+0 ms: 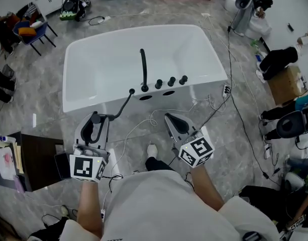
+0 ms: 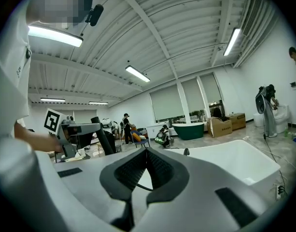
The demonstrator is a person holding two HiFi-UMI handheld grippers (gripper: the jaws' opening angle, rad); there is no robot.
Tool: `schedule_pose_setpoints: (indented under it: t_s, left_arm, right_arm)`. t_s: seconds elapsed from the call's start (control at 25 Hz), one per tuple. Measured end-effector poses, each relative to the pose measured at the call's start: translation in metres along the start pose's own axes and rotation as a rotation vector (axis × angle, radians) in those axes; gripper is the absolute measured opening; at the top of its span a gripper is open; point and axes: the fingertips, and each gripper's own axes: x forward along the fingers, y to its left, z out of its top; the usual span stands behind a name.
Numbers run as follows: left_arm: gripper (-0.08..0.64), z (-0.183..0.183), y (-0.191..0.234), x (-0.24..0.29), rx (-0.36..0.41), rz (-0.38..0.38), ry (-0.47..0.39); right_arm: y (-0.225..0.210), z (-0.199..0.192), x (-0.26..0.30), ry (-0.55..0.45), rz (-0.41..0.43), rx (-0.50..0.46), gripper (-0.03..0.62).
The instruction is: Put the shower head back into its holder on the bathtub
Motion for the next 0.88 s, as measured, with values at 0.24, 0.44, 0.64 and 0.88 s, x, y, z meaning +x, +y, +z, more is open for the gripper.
schedule_pose_setpoints:
  t_s: [0.24,0.44,0.64,0.88]
  left_arm:
    - [0.143,0.000,-0.001,0.040,-0.004,0.029,0.019]
    - [0.141,-0.005,-0.004,0.069,-0.007,0.053,0.032]
    - [0.143,-0.004,-0.004,0.090,-0.004,0.066,0.046]
    - [0.143,-0.012,-0.002,0.108,-0.006,0.076,0.062]
  right_arm:
    - [-0.028,0.006,0.024,0.016,0.059,-0.023,0.015]
    - [-0.053,0.008,0.036,0.019,0.095,-0.026,0.015]
    - [-0.077,0.010,0.042,0.026,0.103,-0.005,0.015]
    - [-0.094,0.008,0.055,0.036,0.120,0.004,0.015]
